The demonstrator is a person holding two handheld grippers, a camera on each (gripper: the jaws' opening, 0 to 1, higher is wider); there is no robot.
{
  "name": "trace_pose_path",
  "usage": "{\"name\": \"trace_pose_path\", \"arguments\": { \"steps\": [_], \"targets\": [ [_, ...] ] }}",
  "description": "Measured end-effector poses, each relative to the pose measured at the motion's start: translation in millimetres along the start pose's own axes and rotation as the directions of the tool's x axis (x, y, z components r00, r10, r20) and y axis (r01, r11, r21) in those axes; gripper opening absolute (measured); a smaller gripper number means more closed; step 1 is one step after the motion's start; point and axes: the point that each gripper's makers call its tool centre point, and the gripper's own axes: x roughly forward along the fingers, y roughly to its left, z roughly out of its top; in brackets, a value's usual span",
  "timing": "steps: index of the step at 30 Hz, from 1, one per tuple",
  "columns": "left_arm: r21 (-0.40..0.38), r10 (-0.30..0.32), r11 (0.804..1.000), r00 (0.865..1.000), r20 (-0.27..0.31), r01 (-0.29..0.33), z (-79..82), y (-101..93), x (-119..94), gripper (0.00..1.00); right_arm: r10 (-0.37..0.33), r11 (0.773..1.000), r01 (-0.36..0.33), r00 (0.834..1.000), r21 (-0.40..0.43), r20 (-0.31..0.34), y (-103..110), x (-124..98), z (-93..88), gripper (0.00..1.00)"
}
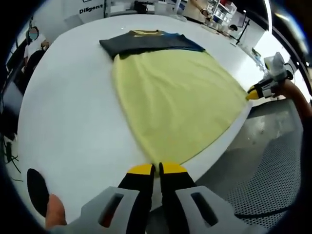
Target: Fold the garment on the visible template until the final outline fits inside the template.
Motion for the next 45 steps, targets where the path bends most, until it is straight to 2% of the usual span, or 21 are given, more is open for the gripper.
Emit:
{"name": "trace_pose_path", "arguments": {
  "steps": [3,22,25,27,32,36,39,41,43,45],
  "targets": [
    [0.001,0.001,1.000,1.000,0.000,-0.001,0.3,0.3,0.0,0.00,-0.006,1.000,0.006,1.000,-0.018,-0.009,-0.4,0.3,-1.4,0.00],
    [0.049,0.006,0.999,1.000,-0.008,-0.006,0.8,5.2,2.3,0.00,-0.014,1.000,0.013,1.000,-0.010,-0.009,-1.2,0.9,0.2,0.00],
    [0.085,0.000,0.996,1.000,-0.019,0.001,0.3,5.0,3.0,0.01,-0.016,1.000,0.016,1.000,-0.015,-0.013,-0.7,1.4,-0.2,0.00],
    [0.059,0.032,0.998,0.999,-0.040,-0.030,0.9,8.8,4.5,0.04,-0.020,1.000,0.020,1.000,-0.024,-0.015,-0.4,1.4,-0.3,0.00],
    [0.070,0.016,0.997,1.000,0.000,-0.016,8.2,0.8,12.8,0.08,-0.019,0.999,0.018,1.000,-0.029,-0.018,-0.8,1.3,-0.4,0.00],
    [0.067,0.020,0.998,1.000,-0.007,-0.020,7.1,0.7,13.6,0.08,-0.013,1.000,0.013,1.000,-0.023,-0.016,-1.0,1.4,-0.3,0.00],
    [0.093,0.020,0.995,1.000,-0.009,-0.020,7.3,0.1,14.7,0.08,-0.013,1.000,0.013,1.000,-0.026,-0.020,-0.9,1.5,-0.4,0.00],
    [0.156,0.003,0.988,1.000,-0.004,-0.002,8.3,-2.0,14.6,0.08,-0.013,1.000,0.013,1.000,-0.024,-0.019,-0.8,1.4,-0.4,0.00],
    [0.073,0.004,0.997,1.000,-0.006,-0.004,7.8,-1.6,14.7,0.07,-0.017,1.000,0.017,1.000,-0.018,-0.008,-1.6,1.6,0.6,0.00],
    [0.074,0.002,0.997,1.000,-0.005,-0.001,8.4,-0.3,14.2,0.06,-0.019,1.000,0.019,1.000,-0.017,-0.007,-2.0,1.4,0.6,0.00]
  ]
}}
